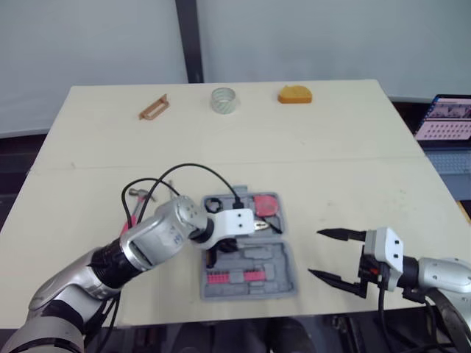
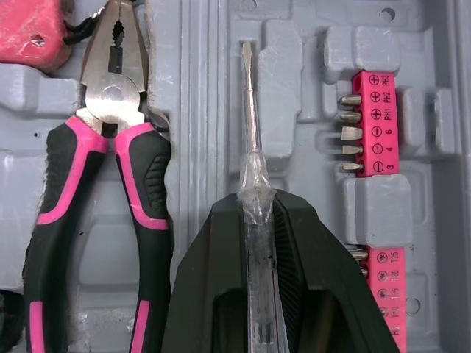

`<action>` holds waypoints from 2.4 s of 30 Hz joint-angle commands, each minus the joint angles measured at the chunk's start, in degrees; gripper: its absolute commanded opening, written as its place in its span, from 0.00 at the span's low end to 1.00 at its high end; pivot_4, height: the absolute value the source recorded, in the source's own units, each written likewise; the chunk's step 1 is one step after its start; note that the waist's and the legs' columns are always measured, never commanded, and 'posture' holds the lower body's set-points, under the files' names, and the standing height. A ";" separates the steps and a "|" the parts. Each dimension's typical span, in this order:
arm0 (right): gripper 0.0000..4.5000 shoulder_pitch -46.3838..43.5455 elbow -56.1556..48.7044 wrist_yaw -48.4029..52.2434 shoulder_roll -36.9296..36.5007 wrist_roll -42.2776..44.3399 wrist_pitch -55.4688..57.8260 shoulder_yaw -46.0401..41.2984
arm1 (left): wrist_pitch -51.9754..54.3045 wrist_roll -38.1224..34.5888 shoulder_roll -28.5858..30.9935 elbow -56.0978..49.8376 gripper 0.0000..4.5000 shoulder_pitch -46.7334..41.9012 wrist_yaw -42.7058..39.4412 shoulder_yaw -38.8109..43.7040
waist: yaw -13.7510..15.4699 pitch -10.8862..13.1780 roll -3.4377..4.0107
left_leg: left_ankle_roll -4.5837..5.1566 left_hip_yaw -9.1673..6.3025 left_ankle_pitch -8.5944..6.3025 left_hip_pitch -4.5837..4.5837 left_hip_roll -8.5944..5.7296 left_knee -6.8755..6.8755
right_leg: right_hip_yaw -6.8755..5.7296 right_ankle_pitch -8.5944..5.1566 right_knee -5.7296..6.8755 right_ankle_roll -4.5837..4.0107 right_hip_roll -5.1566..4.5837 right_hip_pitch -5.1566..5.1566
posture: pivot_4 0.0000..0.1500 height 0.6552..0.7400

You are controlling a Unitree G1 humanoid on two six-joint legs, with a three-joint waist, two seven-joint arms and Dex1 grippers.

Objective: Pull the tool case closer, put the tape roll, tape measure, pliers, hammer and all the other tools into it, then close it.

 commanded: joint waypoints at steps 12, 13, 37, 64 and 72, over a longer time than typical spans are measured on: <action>1.00 0.79 -1.53 -1.39 0.44 0.33 -0.88 -0.96 | 5.46 1.11 -0.48 -2.42 0.01 -4.56 -0.08 -3.85 | -0.01 0.00 0.00 | 0.00 -0.01 0.00 0.00 0.00 0.01 | 0.00 0.00 0.01 0.00 0.00 0.00 | 1.00 1.00; 1.00 0.82 -1.53 -1.43 0.46 0.32 -0.89 -0.92 | 5.82 1.13 -0.66 -2.40 0.01 -4.79 0.08 -4.00 | 0.01 0.00 0.00 | 0.00 -0.01 0.00 0.00 0.00 0.01 | 0.00 0.00 0.02 0.00 0.00 0.00 | 1.00 1.00; 1.00 2.04 -2.61 -2.94 0.22 0.72 -0.34 -1.68 | 3.75 1.96 -3.32 1.32 0.01 -5.65 1.63 -5.43 | 0.35 0.00 0.00 | 0.00 -0.01 0.00 0.00 0.00 0.04 | 0.00 0.00 0.03 0.00 0.00 0.00 | 1.00 1.00; 1.00 0.71 -2.11 -4.01 0.88 0.80 -0.02 -0.84 | -2.45 -5.45 -1.71 -2.59 0.01 8.70 4.88 14.19 | 0.64 -0.01 0.02 | 0.01 -0.04 0.00 0.00 0.00 0.05 | 0.00 0.00 0.08 0.00 0.00 -0.01 | 1.00 1.00; 1.00 1.65 -2.51 -5.08 1.66 0.94 -0.01 -1.22 | -31.26 -5.77 -1.76 7.36 0.01 21.84 1.44 22.91 | 0.85 -0.02 0.04 | 0.01 -0.02 0.00 0.01 0.00 0.08 | 0.00 0.00 0.07 0.00 -0.01 0.01 | 1.00 1.00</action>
